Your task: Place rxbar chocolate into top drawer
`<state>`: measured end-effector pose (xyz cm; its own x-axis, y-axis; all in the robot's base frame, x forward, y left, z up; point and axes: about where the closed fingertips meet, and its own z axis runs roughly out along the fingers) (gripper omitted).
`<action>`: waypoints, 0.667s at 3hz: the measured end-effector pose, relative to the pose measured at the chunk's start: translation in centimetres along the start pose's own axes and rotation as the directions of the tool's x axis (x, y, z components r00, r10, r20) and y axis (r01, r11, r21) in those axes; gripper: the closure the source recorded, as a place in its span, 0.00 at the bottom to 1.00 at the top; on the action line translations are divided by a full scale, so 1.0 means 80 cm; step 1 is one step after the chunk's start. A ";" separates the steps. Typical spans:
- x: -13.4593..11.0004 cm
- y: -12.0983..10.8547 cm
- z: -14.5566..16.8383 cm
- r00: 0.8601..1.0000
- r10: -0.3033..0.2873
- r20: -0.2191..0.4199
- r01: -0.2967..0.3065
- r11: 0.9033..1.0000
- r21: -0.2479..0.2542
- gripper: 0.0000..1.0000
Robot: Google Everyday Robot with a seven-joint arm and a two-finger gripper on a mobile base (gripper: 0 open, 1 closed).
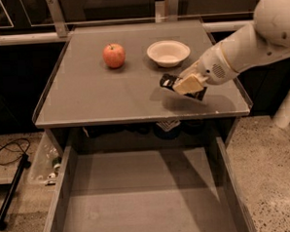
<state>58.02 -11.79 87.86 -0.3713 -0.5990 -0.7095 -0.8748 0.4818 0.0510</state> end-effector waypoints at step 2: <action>0.092 0.072 -0.047 0.995 0.049 -0.086 -0.047 0.999 0.028 1.00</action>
Offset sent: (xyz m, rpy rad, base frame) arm -0.1514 -0.0641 -0.0452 -0.1047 0.1122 -0.0878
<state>49.06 -15.84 85.57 -0.4391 -0.6273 -0.6433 -0.8474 0.5270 0.0645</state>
